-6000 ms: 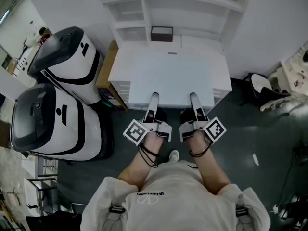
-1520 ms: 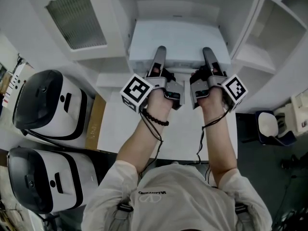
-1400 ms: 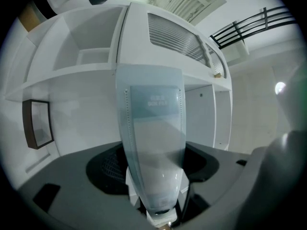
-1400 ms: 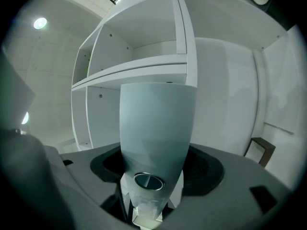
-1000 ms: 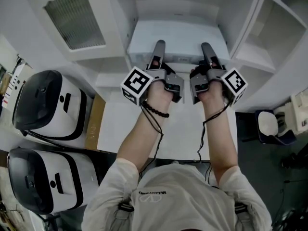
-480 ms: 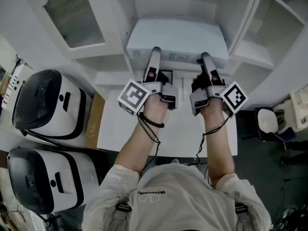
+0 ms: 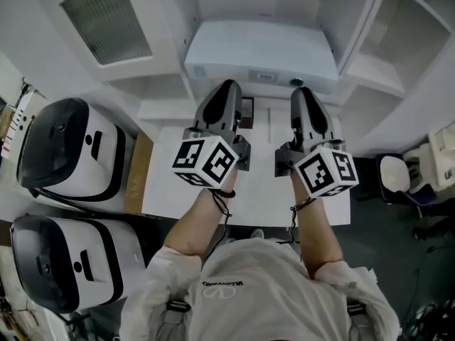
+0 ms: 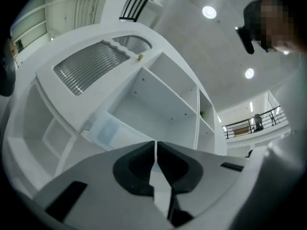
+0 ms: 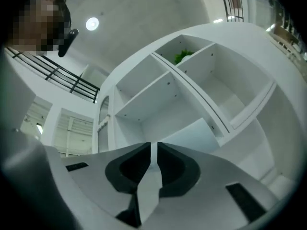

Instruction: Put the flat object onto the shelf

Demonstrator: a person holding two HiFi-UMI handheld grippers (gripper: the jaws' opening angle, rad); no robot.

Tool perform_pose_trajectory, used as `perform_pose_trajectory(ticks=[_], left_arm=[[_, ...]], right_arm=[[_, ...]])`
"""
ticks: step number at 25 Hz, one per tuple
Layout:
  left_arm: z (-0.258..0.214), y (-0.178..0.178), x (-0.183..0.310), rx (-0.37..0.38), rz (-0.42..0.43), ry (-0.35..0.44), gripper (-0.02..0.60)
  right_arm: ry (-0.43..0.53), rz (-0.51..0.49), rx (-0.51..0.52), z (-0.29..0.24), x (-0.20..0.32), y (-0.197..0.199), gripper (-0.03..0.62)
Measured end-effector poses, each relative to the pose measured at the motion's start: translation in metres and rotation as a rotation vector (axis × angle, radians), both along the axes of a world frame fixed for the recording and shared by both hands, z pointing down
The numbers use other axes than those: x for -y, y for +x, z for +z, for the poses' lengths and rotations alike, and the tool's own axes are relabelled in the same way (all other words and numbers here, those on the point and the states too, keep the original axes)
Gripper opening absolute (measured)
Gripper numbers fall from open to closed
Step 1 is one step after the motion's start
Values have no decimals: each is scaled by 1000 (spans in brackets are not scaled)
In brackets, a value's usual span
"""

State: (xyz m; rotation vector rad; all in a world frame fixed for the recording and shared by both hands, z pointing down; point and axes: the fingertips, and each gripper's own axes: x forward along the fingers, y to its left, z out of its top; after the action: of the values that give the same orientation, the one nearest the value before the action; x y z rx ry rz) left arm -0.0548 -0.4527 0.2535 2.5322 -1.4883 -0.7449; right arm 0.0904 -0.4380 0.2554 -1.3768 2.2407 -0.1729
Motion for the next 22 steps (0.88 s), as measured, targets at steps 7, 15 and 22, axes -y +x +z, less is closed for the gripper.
perform_pose_trajectory(ticks=[7, 15, 22], left_arm=[[6, 12, 28, 66, -15, -38, 5], [6, 13, 62, 48, -26, -64, 5], [6, 15, 85, 25, -22, -90, 5]], right_arm=[[-107, 34, -5, 5, 37, 2, 11], [-145, 43, -1, 1, 69, 5, 11], [-171, 26, 30, 1, 94, 8, 11]])
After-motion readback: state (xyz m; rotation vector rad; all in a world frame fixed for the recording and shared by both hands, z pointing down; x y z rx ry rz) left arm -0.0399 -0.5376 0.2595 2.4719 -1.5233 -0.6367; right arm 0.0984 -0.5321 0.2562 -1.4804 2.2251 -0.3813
